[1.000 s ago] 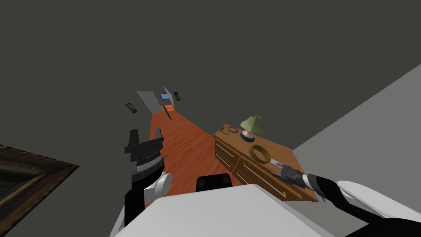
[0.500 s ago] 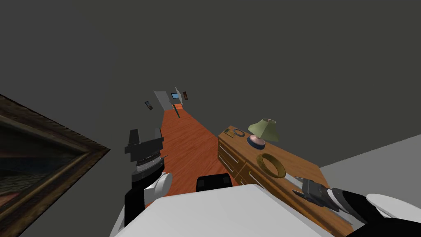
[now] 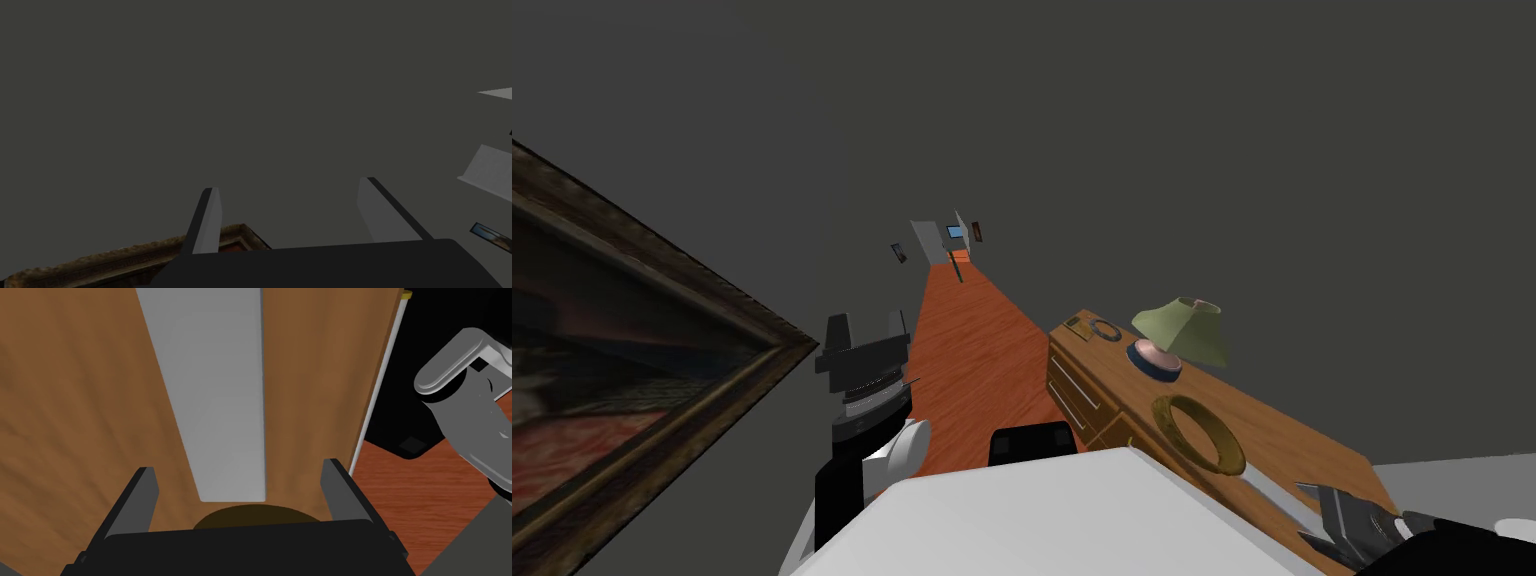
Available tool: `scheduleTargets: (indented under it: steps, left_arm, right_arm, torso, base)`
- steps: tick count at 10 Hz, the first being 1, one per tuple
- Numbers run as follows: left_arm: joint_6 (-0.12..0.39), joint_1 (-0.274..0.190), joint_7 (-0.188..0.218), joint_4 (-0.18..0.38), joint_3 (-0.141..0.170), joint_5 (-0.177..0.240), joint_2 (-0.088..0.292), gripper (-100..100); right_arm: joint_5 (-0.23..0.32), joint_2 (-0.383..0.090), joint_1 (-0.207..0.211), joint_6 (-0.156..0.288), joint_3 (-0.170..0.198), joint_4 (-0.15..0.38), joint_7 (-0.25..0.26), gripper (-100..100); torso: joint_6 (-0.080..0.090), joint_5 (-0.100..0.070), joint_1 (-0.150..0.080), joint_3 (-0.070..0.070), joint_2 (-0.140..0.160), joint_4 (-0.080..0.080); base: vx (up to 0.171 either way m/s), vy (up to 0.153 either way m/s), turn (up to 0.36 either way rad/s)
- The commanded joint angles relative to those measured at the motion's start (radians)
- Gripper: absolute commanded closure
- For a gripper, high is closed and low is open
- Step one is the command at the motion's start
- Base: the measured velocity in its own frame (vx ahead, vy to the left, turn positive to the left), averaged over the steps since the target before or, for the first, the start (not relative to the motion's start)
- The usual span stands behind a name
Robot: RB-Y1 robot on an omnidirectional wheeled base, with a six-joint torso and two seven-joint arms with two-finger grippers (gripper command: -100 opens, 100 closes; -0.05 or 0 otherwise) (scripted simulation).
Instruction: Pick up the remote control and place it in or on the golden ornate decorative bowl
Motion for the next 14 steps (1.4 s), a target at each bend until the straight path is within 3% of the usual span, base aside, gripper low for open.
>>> scheduleTargets:
  steps: [1,6,7,8,9,11,12,13,14]
  left_arm:
    - [0.0,0.0,0.0,0.0,0.0,0.0,0.0,0]
    - [0.0,0.0,0.0,0.0,0.0,0.0,0.0,0]
    - [0.0,0.0,0.0,0.0,0.0,0.0,0.0,0]
    - [0.0,0.0,0.0,0.0,0.0,0.0,0.0,0]
    - [0.0,0.0,0.0,0.0,0.0,0.0,0.0,0]
    - [0.0,0.0,0.0,0.0,0.0,0.0,0.0,0]
    - [0.0,0.0,0.0,0.0,0.0,0.0,0.0,0]
    - [0.0,0.0,0.0,0.0,0.0,0.0,0.0,0]
    - [0.0,0.0,0.0,0.0,0.0,0.0,0.0,0]
  right_arm:
    - [0.041,0.003,0.008,-0.018,0.008,0.05,0.001,-100]
    - [0.106,0.01,0.032,-0.049,0.024,0.119,-0.006,-100]
    - [0.096,0.008,0.026,-0.047,0.021,0.12,0.0,-100]
    - [0.097,0.008,0.025,-0.05,0.022,0.123,0.002,0]
    - [0.096,0.033,0.015,-0.021,0.045,0.138,0.011,-100]
    - [0.095,0.059,0.005,0.008,0.068,0.152,0.02,-100]
    - [0.097,0.049,0.001,-0.005,0.062,0.155,0.017,-100]
    - [0.097,0.05,0.0,-0.002,0.063,0.156,0.019,100]
    - [0.096,0.051,0.001,-0.004,0.064,0.156,0.019,100]
  torso:
    - [0.0,0.0,0.0,0.0,0.0,0.0]
    - [0.0,0.0,0.002,0.0,0.001,0.0]
    - [0.0,0.0,0.002,0.001,0.001,0.0]
    - [0.001,0.0,0.002,0.001,0.001,0.0]
    - [0.001,0.001,0.003,0.001,0.001,0.0]
    - [0.001,0.0,0.001,0.001,0.001,0.0]
    - [0.001,0.0,0.0,0.001,0.001,0.0]
    - [0.001,0.0,0.001,0.001,0.001,0.0]
    - [0.0,0.001,0.002,0.001,0.001,0.001]
  base:
    - [0.032,-0.038,0.272]
    - [0.016,-0.024,0.121]
    - [0.004,-0.01,0.014]
    - [0.0,0.0,0.0]
    - [0.004,-0.024,0.078]
    - [0.007,-0.042,0.061]
    - [0.003,-0.021,0.01]
    - [0.0,0.0,0.0]
    - [0.0,0.0,0.0]
